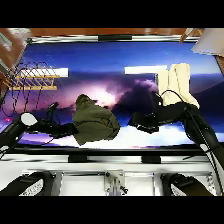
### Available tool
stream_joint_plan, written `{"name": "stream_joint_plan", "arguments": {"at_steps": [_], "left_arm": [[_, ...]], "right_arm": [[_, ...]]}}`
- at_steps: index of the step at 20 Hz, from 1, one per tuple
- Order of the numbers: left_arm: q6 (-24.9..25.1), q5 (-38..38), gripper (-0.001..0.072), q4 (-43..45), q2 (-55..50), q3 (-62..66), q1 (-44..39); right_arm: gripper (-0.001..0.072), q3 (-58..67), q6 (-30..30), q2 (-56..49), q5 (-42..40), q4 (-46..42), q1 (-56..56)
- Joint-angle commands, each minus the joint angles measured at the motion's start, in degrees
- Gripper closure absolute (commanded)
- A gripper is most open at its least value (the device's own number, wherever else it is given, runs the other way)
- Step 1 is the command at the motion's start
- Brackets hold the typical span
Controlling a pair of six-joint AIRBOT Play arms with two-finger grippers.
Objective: Fold the shirts.
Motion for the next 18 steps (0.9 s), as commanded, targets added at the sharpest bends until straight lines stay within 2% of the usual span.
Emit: {"name": "stream_joint_plan", "arguments": {"at_steps": [1, 3, 4, 5, 7, 8, 11, 12, 15, 18], "left_arm": [[0.5, 6.1, 0.0005, -1.0, -3.6, -0.9, -3.2], [0.5, 8.5, 0.0010, -1.3, -4.2, -0.9, -3.8], [0.5, 8.8, 0.0107, -1.4, -4.4, -0.9, -3.6], [0.5, 9.2, 0.0170, -1.3, -4.4, -0.9, -3.6], [0.5, 10.0, 0.0210, -1.3, -4.4, -0.9, -3.6], [0.5, 10.7, 0.0333, -1.3, -4.4, -0.9, -3.6], [0.6, 11.7, 0.0640, -1.3, -4.4, -0.4, -3.6], [1.7, 11.6, 0.0671, -1.3, -4.3, 0.0, -3.6], [7.0, 7.6, 0.0672, -0.8, -4.2, 2.8, -3.6], [7.8, 4.1, 0.0672, 2.4, -4.1, 5.5, -3.6]], "right_arm": [[0.0094, -0.6, -1.7, -4.3, 1.1, 3.6, 0.0], [0.0094, -0.6, -2.0, -6.3, 1.6, 4.5, 0.0], [0.0094, -0.6, -2.1, -7.3, 1.8, 5.0, 0.3], [0.0094, -0.6, -2.4, -8.3, 2.6, 5.0, 1.3], [0.0094, -0.6, -2.5, -10.4, 5.0, 5.0, 5.3], [0.0093, -0.6, -2.6, -11.6, 6.3, 5.0, 7.4], [0.0093, -0.6, -2.2, -15.4, 10.2, 5.6, 11.5], [0.0093, -0.6, -2.2, -16.5, 12.6, 6.4, 12.2], [0.0094, -0.5, -2.1, -17.3, 20.6, 6.9, 12.1], [0.0102, -0.6, -0.1, -17.4, 24.7, 6.7, 10.8]]}}
